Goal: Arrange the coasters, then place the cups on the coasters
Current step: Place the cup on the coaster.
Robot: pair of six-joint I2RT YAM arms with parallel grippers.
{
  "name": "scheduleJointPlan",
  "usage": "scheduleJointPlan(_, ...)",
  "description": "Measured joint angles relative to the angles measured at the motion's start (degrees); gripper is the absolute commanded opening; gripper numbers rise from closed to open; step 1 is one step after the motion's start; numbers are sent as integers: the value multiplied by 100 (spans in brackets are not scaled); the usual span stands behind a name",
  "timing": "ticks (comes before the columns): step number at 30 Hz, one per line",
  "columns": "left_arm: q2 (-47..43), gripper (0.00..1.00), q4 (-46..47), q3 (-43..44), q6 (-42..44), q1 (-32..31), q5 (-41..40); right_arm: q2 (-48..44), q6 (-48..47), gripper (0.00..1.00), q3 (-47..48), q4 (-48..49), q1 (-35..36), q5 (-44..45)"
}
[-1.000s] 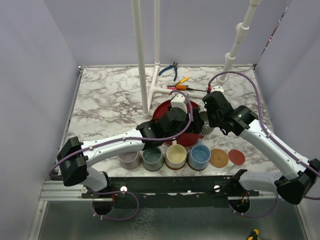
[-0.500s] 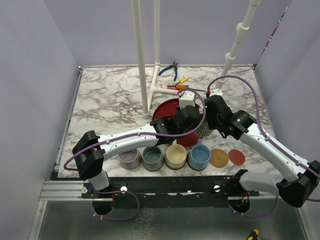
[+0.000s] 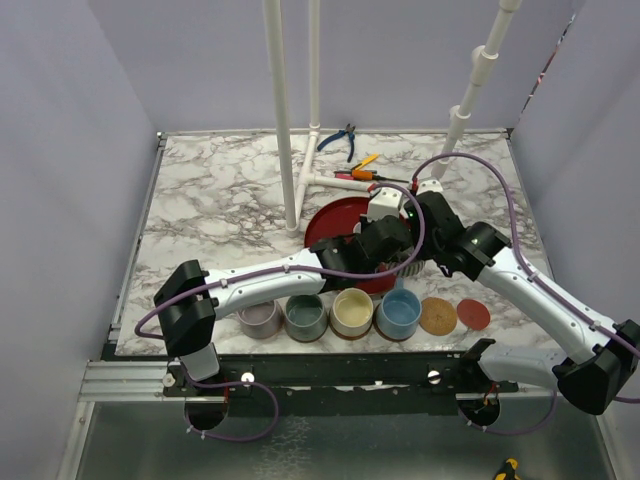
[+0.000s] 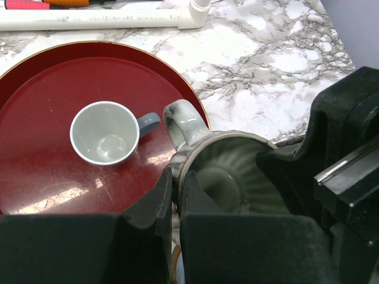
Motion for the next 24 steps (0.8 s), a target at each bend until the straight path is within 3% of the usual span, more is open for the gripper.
scheduleJointPlan(5,0,0,-74,0,24,-4,-55,7,76,26,-48,81,0,-129)
scheduleJointPlan(14,24,0,-315,0,-37,2,-203,0,450,36,-37,343,0,-223)
scheduleJointPlan(17,24,0,-315,0,-50,2,-275,0,494,45,-28,334,0,-227)
scheduleJointPlan(18,24,0,-313,0,-55,2,-398,0,533,52,35,302,0,-229)
scheduleJointPlan(21,26,0,-313,0,-92,9,-413,-50,553,53,37,315,0,-249)
scheduleJointPlan(24,48,0,-308,0,-153,31,-411,-188,654,62,31,310,0,-249)
